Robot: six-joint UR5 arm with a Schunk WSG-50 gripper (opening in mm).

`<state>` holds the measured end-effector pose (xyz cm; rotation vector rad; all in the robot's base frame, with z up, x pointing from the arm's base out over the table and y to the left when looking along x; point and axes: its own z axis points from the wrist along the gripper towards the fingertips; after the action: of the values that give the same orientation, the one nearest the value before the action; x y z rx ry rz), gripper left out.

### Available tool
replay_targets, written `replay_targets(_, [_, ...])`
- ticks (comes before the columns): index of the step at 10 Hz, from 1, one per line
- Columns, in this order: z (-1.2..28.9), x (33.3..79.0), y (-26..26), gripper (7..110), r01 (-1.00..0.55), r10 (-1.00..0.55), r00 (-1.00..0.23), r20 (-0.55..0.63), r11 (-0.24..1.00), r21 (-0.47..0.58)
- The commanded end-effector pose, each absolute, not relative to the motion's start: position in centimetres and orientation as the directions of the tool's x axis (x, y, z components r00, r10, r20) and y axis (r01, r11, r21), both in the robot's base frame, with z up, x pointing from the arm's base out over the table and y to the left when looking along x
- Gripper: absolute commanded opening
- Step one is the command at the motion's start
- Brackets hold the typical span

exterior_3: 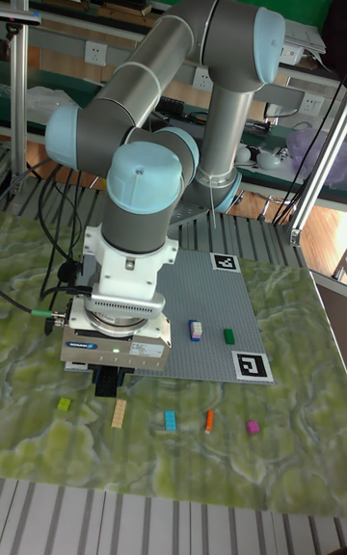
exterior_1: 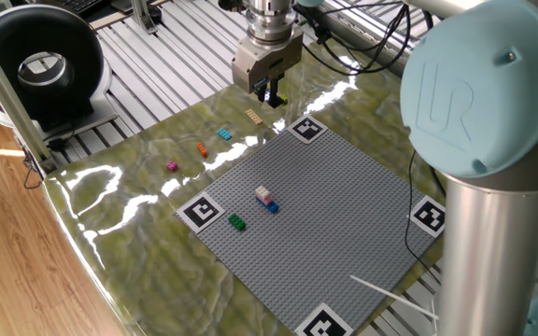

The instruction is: Stack small Lego blocks randomly, one at a time

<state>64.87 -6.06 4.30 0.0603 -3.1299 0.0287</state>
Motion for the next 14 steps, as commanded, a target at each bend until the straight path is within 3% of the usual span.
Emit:
replay_targets(1, [4.3, 63.9, -5.8, 22, -0.022, -0.022, -1.000, 0.013, 1.000, -0.011])
replay_targets(14, [3.0, 58.1, -2.8, 22, 0.022, 0.022, -1.000, 0.006, 1.000, -0.002])
